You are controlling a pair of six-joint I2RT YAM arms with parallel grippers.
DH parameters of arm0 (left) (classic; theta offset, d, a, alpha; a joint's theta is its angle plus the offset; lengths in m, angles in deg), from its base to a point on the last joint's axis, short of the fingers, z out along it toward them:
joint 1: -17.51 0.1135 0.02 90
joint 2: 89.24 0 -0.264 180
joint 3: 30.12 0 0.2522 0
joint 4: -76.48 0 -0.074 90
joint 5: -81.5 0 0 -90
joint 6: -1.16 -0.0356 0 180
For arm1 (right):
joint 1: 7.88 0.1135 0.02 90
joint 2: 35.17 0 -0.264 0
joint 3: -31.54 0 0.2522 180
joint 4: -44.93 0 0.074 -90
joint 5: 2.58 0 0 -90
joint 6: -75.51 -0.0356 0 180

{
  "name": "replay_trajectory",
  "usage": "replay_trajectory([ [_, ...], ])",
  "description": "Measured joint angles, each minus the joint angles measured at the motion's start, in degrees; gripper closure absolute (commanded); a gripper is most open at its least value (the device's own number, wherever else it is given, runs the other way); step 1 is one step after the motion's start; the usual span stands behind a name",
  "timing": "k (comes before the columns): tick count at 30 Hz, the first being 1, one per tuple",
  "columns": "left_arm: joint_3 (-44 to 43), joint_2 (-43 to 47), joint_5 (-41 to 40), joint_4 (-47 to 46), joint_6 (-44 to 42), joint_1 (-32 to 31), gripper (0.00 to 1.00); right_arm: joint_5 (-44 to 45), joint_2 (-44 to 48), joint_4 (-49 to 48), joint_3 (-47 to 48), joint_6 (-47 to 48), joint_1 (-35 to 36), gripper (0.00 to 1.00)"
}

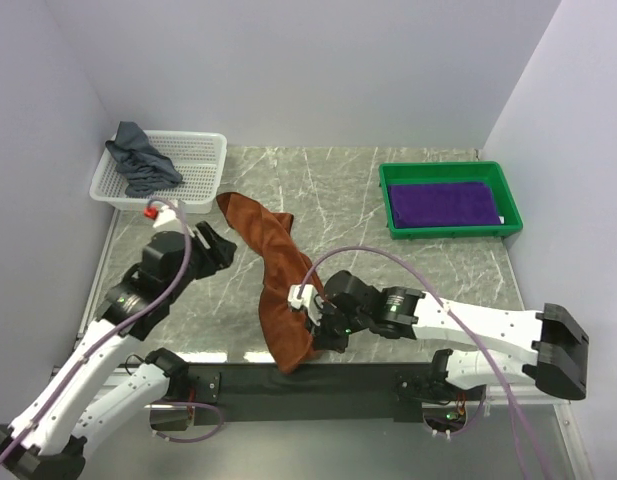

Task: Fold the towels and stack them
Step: Flatten out the crumpled towel

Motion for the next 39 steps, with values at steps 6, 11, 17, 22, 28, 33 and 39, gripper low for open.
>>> replay_trajectory([
  [6,6.7,-6.6,4.7,-1.4,1.6,0.0,0.24,4.1,-3.8,0.3,-3.1,-8.1,-0.2,0.41],
  [11,11.8,-13.7,10.2,-4.5,2.6,0.0,0.23,6.1,-5.7,0.5,-0.4,-11.6,-1.7,0.3],
  [17,15.7,-19.3,13.5,-9.9,4.1,-1.3,0.26,11.5,-6.5,-3.3,0.2,-19.0,-17.5,0.33],
  [22,16.4,-25.9,15.2,-14.9,4.5,-3.2,0.29,15.8,-14.3,-5.9,1.1,-24.2,-21.3,0.42],
  [28,16.4,-31.3,15.5,-18.3,4.5,-4.6,0.4,18.3,-24.2,-8.8,3.5,-27.0,-21.7,0.5],
  [33,16.4,-33.9,15.5,-20.0,4.4,-4.9,0.48,19.7,-29.2,-10.4,6.4,-28.0,-22.4,0.55],
  [39,16.3,-36.4,15.6,-22.8,4.3,-5.4,0.76,20.5,-32.2,-12.5,8.2,-28.8,-22.8,0.9],
])
